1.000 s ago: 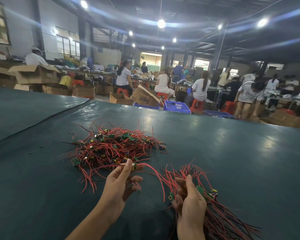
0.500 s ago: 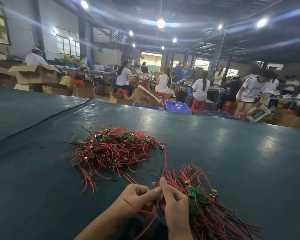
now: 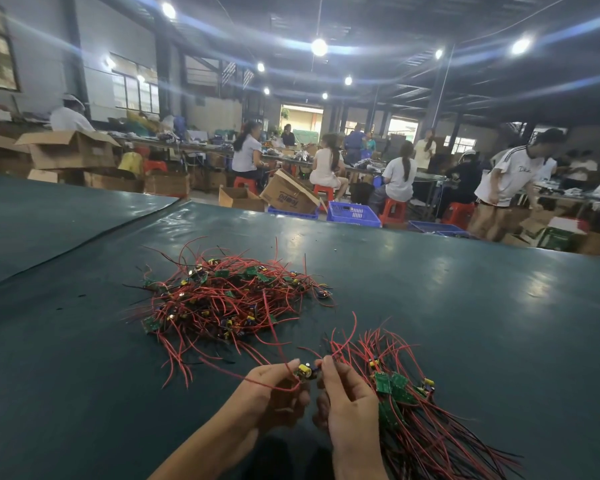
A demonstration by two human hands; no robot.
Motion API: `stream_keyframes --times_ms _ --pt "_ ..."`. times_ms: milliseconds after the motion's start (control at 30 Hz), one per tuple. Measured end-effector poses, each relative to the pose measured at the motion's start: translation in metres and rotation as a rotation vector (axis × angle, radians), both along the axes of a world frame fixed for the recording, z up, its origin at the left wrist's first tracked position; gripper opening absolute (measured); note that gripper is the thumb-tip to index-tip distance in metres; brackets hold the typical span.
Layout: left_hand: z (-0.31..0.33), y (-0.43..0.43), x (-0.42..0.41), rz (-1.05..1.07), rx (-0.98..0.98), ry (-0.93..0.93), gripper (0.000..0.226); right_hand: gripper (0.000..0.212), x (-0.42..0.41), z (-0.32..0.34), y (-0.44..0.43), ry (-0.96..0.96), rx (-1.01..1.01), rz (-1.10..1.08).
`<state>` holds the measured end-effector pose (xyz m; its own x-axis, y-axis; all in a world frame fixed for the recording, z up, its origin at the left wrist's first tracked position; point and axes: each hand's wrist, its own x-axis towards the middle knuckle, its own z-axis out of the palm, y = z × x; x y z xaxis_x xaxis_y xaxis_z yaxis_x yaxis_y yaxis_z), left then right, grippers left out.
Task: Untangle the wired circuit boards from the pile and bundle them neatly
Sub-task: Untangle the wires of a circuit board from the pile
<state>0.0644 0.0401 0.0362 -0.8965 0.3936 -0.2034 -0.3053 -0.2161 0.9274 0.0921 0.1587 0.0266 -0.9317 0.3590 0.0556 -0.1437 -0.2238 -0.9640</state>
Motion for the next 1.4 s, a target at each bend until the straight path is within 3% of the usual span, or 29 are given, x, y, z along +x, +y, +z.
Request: stream_keyframes --times_ms 133,233,367,500,600,733,867,1067,1400 --pt "-0.002 -0.003 0.004 -0.137 -0.013 0.098 0.01 0.024 0.001 0.0 0.002 0.08 0.081 -0.107" --pt "-0.004 -0.003 0.008 -0.211 -0.074 0.253 0.018 0.023 0.006 0.004 0.001 0.15 0.162 -0.156" --pt "0.001 0.003 0.013 -0.184 -0.082 0.298 0.036 0.018 0.008 0.007 -0.001 0.169 0.172 -0.228" --pt "-0.002 0.005 0.011 -0.096 -0.101 0.136 0.052 0.016 0.008 0.007 -0.001 0.221 0.212 -0.234" --pt "-0.001 0.005 0.011 -0.053 -0.033 0.066 0.051 0.014 0.01 0.009 -0.005 0.267 0.25 -0.201" --pt "0.005 0.005 0.015 0.049 0.009 -0.007 0.078 0.016 0.01 0.007 -0.006 0.267 0.237 -0.184" --pt "0.008 0.005 0.015 0.039 -0.033 0.042 0.052 0.019 0.008 0.006 -0.006 0.242 0.193 -0.151" --pt "0.003 0.004 0.012 0.111 -0.035 0.091 0.039 0.019 0.009 0.004 -0.007 0.179 0.199 -0.094" --pt "0.003 0.005 0.012 0.057 -0.09 0.167 0.047 0.028 0.008 0.004 -0.004 0.129 0.186 -0.076"
